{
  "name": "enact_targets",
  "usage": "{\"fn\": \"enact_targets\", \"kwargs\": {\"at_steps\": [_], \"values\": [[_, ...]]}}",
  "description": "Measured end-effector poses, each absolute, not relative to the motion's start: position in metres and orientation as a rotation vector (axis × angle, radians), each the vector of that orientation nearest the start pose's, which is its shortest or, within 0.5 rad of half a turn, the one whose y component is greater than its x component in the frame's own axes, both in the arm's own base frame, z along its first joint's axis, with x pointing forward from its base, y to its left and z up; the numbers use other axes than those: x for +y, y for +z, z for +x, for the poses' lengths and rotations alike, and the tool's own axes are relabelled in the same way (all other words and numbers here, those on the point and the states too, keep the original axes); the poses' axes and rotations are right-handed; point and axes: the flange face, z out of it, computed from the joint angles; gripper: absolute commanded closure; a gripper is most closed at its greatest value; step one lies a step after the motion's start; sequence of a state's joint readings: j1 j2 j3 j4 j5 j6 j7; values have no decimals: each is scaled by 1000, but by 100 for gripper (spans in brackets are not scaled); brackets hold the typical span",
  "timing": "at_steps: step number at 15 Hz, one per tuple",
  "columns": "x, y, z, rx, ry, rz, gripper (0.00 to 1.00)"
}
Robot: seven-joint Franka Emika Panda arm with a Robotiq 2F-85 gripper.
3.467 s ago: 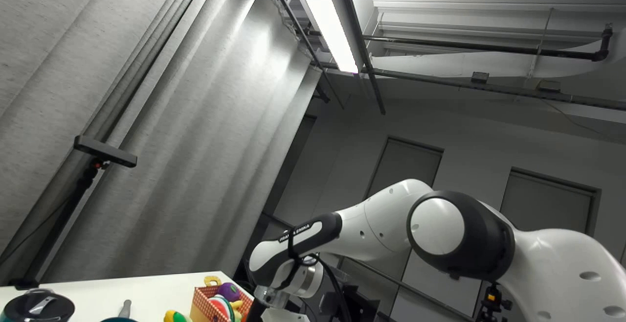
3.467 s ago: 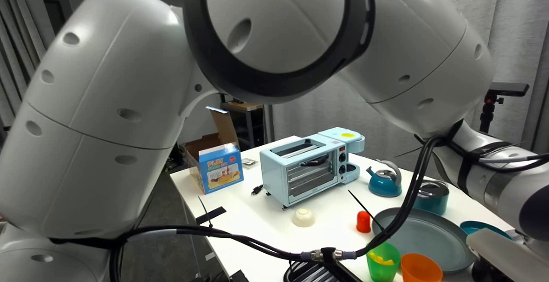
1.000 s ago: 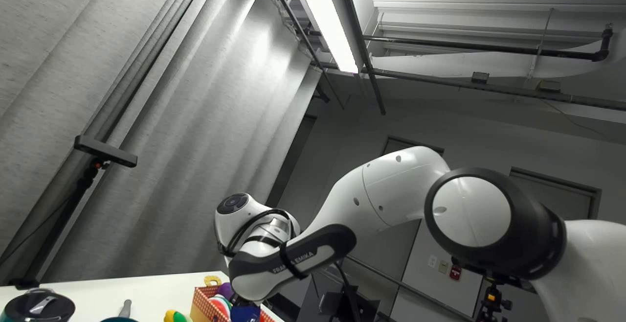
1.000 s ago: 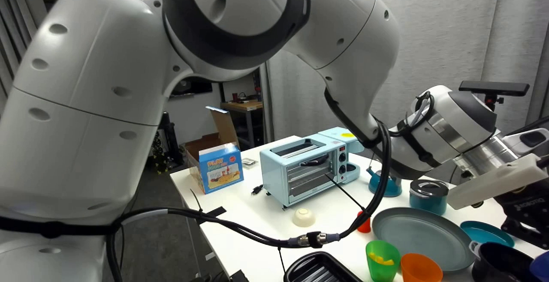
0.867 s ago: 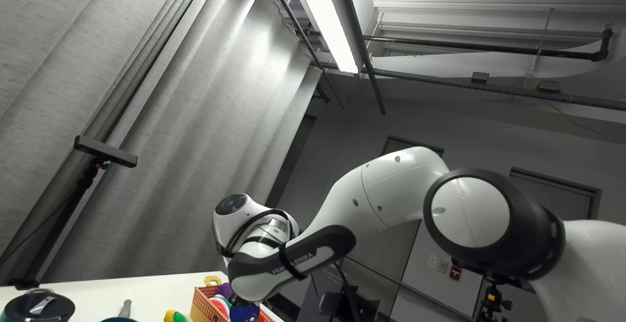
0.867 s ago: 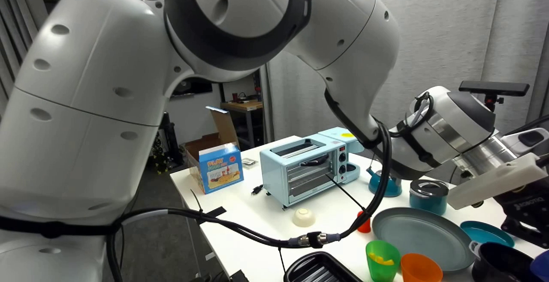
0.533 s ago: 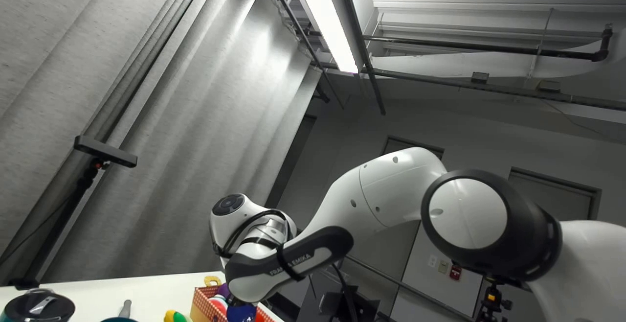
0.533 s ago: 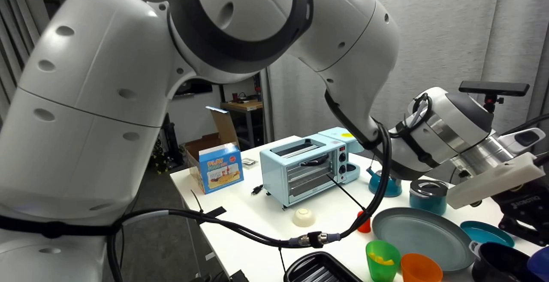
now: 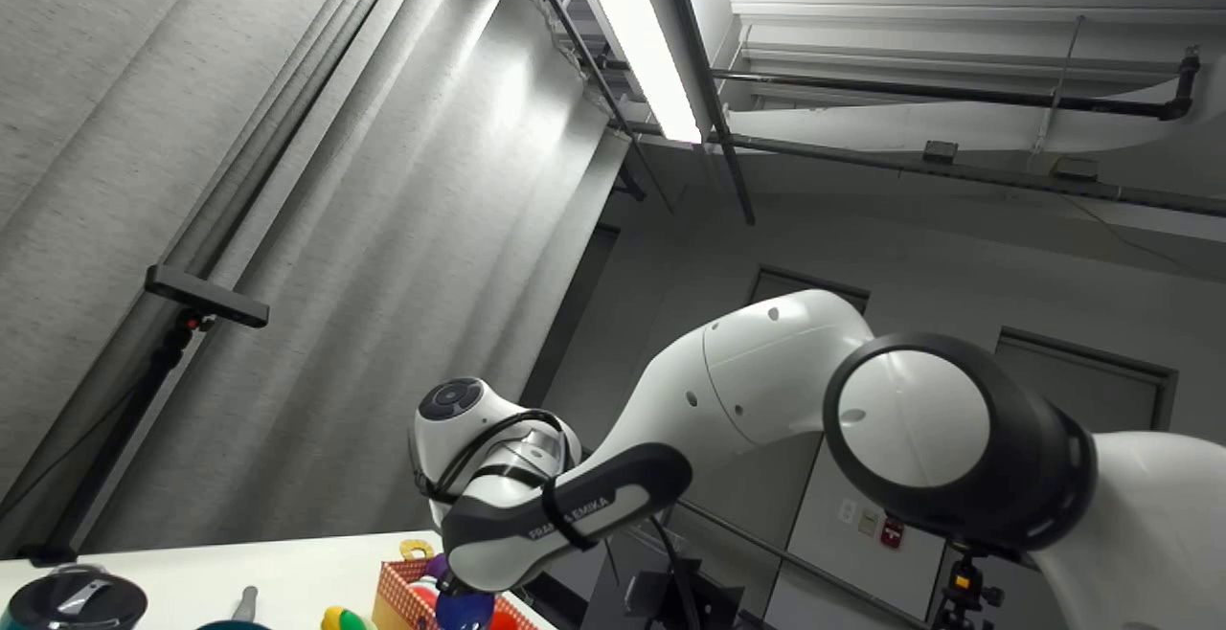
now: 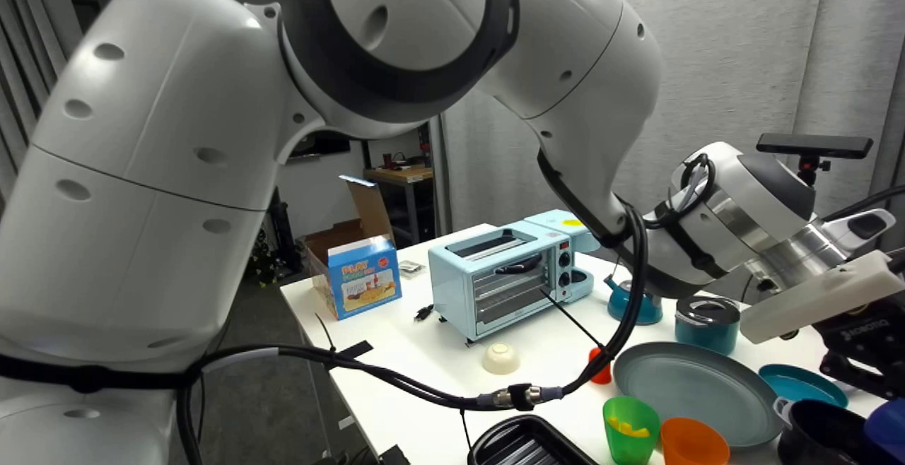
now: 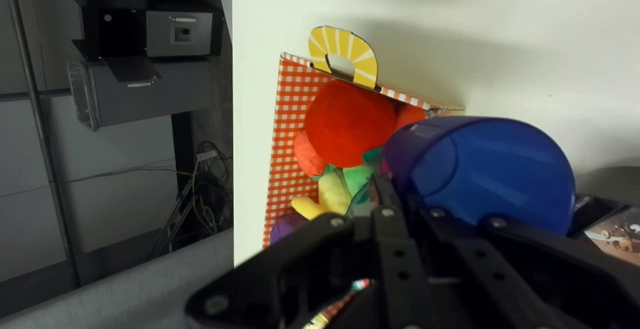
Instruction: Place the dark blue cup inside the black pot
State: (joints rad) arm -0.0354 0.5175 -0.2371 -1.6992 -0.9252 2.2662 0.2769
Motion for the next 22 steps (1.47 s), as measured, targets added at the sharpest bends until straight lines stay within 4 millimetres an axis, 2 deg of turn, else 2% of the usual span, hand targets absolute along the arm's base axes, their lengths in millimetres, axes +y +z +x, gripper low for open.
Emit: {"fn": "enact_targets", "kwargs": {"at_steps": [6, 13, 22], "values": [[-185, 314, 663, 179, 91, 2343, 99], [-185, 302, 669, 192, 181, 2472, 99], [-183, 301, 672, 225, 198, 2562, 99]]}}
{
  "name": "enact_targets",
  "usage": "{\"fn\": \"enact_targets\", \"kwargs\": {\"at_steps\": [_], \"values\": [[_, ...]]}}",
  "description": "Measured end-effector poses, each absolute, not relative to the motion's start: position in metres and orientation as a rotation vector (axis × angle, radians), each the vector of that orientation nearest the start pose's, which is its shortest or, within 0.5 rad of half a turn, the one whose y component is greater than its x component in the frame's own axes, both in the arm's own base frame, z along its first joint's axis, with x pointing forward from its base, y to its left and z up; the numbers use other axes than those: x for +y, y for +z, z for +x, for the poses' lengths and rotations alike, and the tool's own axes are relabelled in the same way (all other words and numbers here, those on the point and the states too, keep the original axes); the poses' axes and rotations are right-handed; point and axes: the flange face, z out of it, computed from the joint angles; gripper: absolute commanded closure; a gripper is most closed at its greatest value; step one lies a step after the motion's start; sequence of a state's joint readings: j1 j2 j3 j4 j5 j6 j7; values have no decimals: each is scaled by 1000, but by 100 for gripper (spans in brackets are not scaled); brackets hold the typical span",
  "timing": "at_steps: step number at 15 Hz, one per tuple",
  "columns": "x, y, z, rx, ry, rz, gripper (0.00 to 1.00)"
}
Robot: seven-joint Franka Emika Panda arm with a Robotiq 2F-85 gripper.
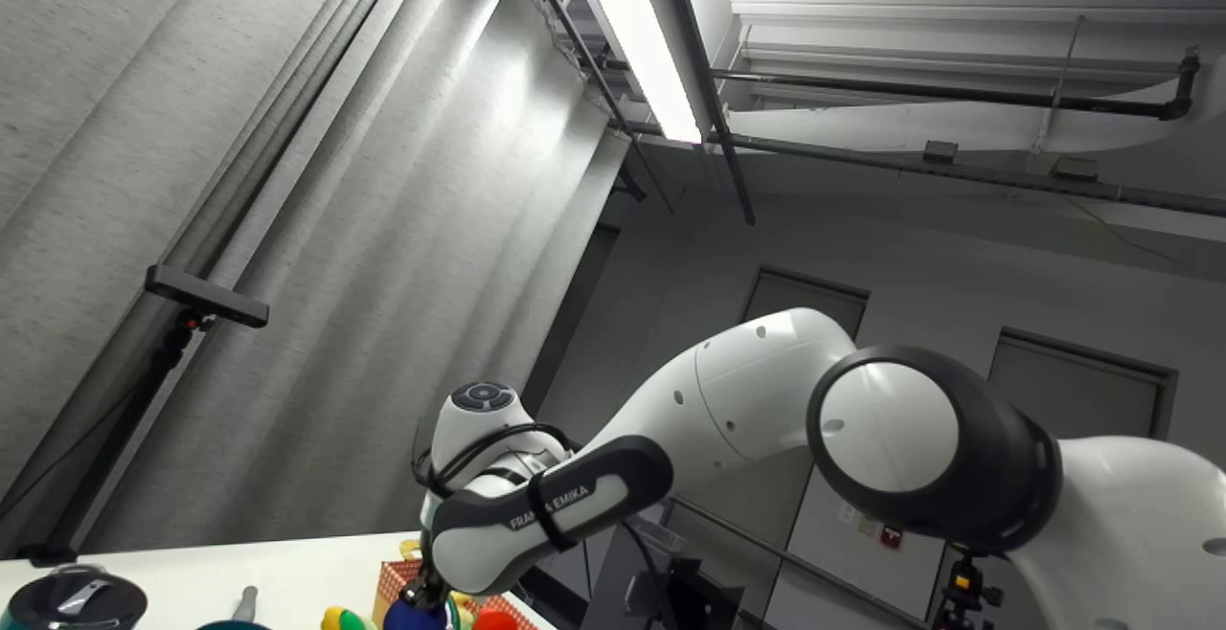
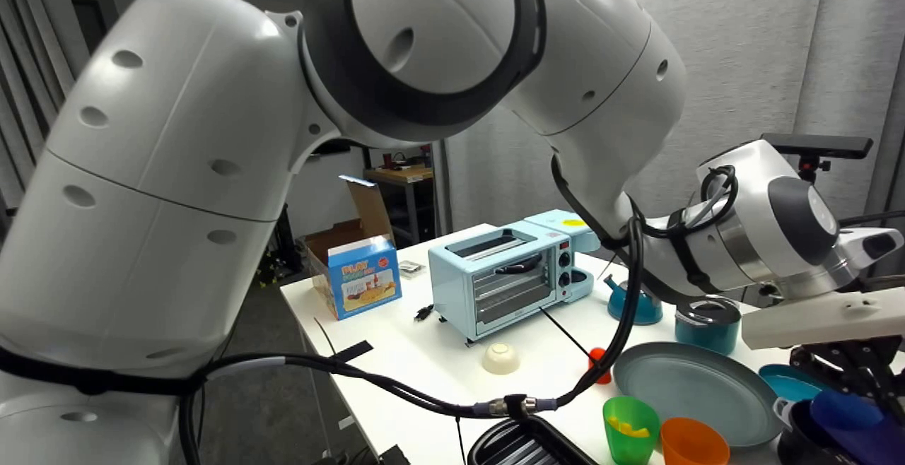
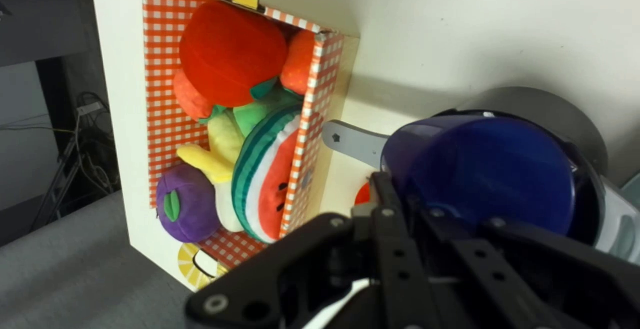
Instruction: Place the dark blue cup inside the black pot
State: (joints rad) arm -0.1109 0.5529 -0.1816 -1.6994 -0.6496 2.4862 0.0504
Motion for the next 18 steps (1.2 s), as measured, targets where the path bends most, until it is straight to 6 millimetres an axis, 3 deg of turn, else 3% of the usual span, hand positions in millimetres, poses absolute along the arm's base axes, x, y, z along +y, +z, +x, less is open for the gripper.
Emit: {"fn": "enact_targets", "kwargs": {"at_steps": [4, 5, 7, 15, 18], "values": [[-181, 297, 673, 228, 193, 2637, 99], [-180, 296, 673, 227, 192, 2655, 72], [-180, 294, 673, 225, 189, 2683, 63], [-181, 293, 672, 210, 191, 2714, 3], [-182, 293, 672, 208, 190, 2713, 0]]}}
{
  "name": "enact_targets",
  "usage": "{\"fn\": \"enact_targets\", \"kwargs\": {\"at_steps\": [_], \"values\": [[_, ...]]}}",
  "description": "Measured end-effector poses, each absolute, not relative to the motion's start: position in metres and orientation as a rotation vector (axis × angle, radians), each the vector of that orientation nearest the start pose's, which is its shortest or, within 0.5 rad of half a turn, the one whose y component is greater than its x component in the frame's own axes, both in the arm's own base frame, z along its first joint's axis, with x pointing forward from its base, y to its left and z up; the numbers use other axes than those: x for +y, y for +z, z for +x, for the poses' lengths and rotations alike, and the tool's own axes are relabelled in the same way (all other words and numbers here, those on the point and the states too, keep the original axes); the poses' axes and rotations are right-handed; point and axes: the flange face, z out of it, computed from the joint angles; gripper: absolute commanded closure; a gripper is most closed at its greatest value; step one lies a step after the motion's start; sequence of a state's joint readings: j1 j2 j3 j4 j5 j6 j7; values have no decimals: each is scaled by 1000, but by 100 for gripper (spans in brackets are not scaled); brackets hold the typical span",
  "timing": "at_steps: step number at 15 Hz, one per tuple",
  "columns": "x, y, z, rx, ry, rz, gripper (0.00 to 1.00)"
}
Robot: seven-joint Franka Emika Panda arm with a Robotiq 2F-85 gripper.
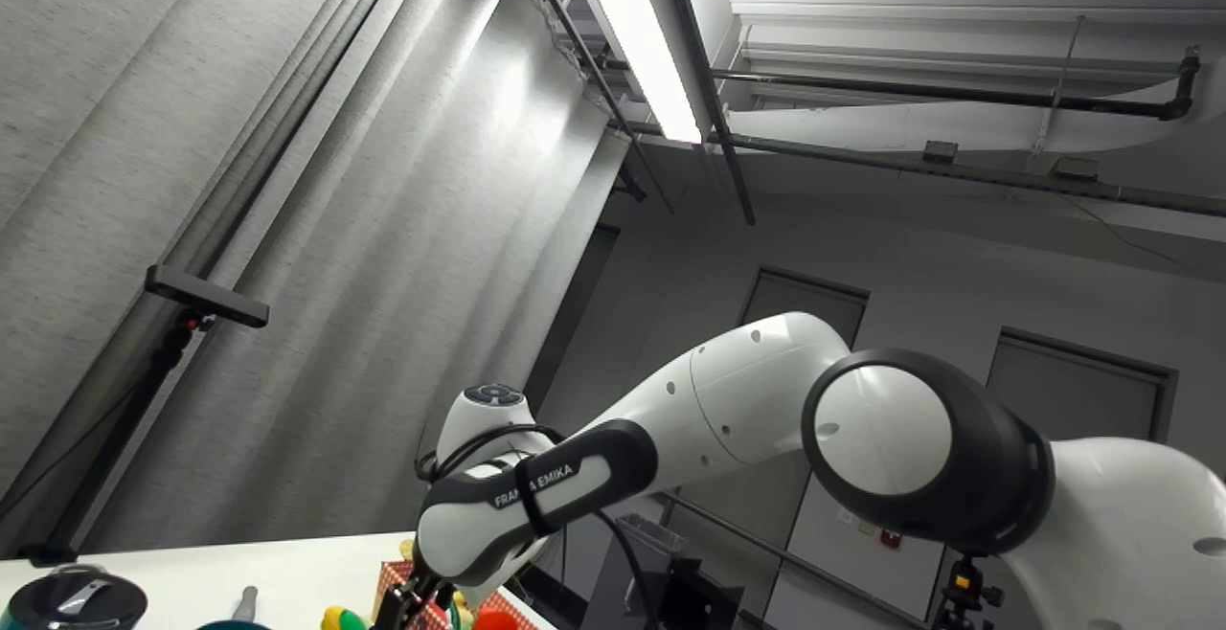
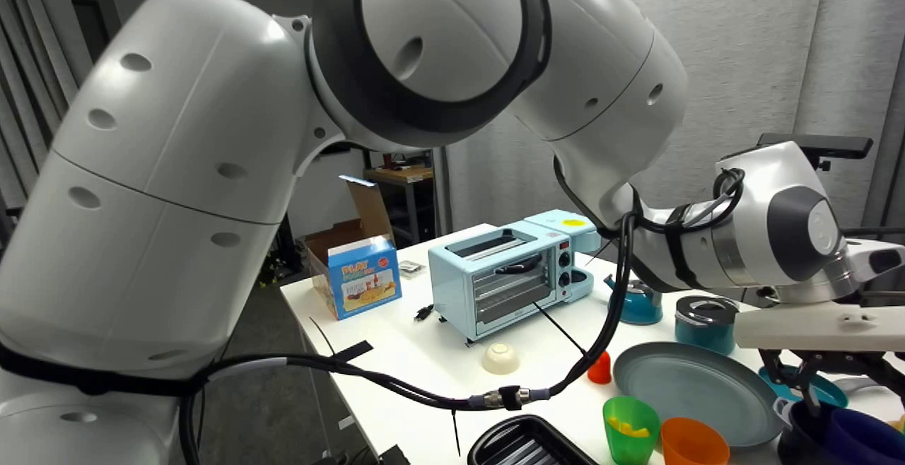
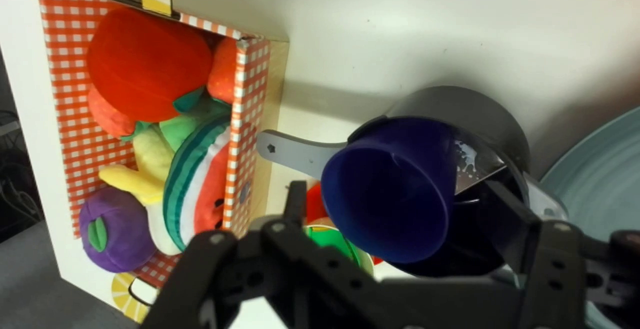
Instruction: Place the dark blue cup inside the black pot
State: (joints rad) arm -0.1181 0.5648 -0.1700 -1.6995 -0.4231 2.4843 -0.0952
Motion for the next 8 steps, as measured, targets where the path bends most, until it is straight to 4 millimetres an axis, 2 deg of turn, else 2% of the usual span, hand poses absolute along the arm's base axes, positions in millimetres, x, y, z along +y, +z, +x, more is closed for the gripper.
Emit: {"fn": "enact_targets", "kwargs": {"at_steps": [1, 2, 6, 8], "values": [[-182, 293, 672, -270, -244, -3537, 0], [-174, 289, 674, -272, -238, -3533, 0], [-95, 251, 685, -283, -177, -3498, 0], [-66, 237, 684, -265, -129, -3489, 0]]}}
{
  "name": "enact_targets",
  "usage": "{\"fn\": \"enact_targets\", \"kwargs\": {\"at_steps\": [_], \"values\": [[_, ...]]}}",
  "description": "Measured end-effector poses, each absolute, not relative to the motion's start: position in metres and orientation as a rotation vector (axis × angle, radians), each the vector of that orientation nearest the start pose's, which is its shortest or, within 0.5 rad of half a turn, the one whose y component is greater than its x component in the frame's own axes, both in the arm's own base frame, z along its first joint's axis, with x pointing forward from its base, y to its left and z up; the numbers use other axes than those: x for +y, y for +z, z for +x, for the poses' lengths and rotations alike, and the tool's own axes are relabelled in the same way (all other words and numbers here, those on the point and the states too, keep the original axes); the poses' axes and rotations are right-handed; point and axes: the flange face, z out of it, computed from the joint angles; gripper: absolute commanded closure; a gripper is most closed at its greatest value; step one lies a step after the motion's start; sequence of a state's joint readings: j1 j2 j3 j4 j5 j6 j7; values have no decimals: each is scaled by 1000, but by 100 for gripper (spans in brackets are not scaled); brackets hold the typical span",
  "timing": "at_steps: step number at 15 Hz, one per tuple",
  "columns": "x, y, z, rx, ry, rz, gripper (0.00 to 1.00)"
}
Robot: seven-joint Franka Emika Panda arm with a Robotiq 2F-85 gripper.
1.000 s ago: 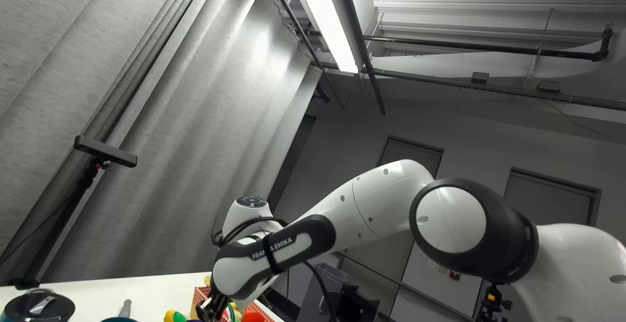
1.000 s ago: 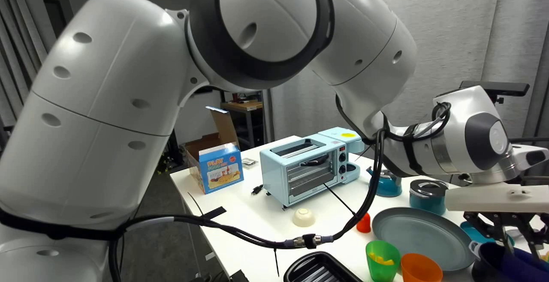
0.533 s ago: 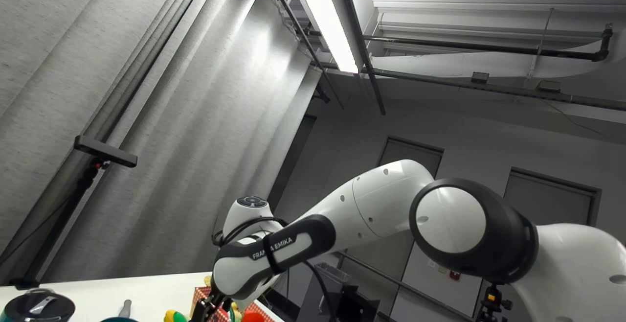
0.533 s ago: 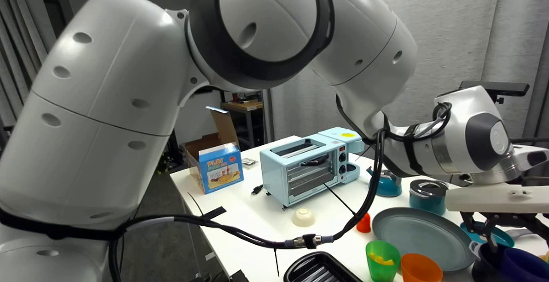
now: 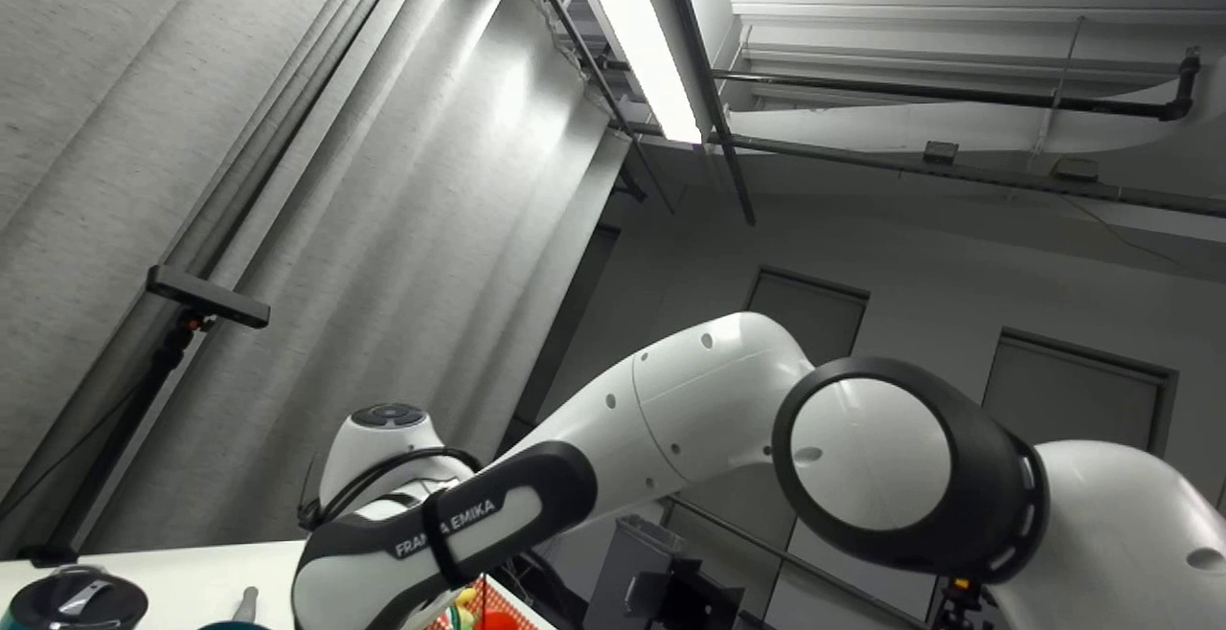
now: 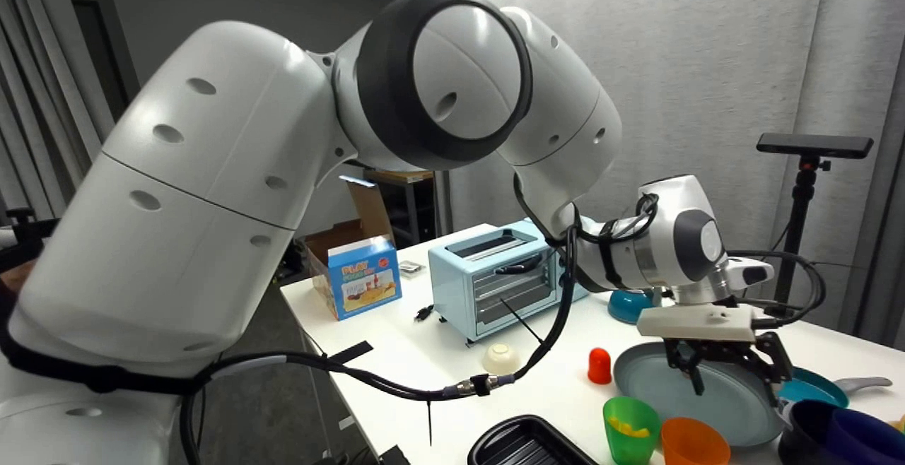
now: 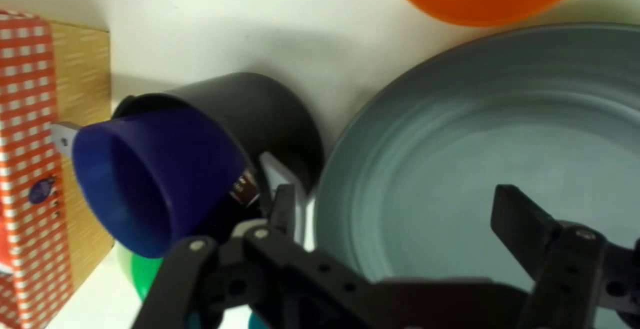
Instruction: Place the dark blue cup inside the black pot
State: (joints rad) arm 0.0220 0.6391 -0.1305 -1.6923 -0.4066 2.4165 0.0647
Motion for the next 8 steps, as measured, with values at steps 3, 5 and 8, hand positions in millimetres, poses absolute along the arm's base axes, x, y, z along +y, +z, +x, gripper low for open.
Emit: {"fn": "enact_targets", "kwargs": {"at_steps": [3, 5, 8], "values": [[-48, 227, 681, -231, -91, -3488, 0], [-45, 225, 679, -208, -65, -3493, 0], [-42, 221, 673, -186, 27, -3506, 0]]}}
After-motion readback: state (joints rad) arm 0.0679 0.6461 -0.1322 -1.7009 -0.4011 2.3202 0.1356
